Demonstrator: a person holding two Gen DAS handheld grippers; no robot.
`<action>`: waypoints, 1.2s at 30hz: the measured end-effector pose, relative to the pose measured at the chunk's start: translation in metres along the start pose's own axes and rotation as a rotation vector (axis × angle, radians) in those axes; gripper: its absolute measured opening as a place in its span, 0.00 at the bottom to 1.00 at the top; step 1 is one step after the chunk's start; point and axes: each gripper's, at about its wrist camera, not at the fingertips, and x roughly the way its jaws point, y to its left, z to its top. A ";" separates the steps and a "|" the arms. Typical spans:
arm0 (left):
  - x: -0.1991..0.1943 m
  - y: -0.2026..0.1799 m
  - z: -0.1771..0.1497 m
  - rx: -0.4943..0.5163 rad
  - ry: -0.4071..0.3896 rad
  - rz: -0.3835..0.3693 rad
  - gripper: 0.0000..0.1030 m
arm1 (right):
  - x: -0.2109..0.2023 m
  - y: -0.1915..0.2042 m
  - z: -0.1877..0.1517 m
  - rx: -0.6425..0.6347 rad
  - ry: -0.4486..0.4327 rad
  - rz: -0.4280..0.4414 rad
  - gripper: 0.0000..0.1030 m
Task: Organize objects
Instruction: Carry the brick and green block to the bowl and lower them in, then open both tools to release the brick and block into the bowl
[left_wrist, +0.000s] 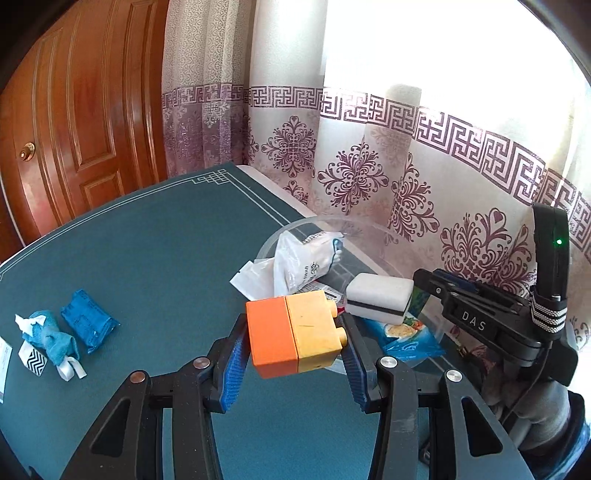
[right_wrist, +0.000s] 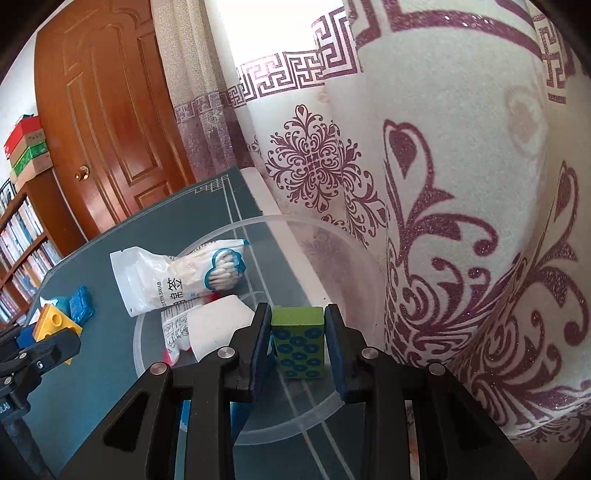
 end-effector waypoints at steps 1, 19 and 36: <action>0.003 -0.003 0.001 0.005 0.001 -0.010 0.48 | -0.002 -0.001 0.000 0.002 -0.003 0.002 0.30; 0.037 -0.004 -0.004 -0.051 0.036 -0.048 0.71 | -0.040 0.006 0.004 0.007 -0.090 -0.005 0.38; -0.024 0.055 -0.018 -0.100 -0.075 0.154 0.92 | -0.075 0.065 0.000 -0.053 -0.147 0.111 0.56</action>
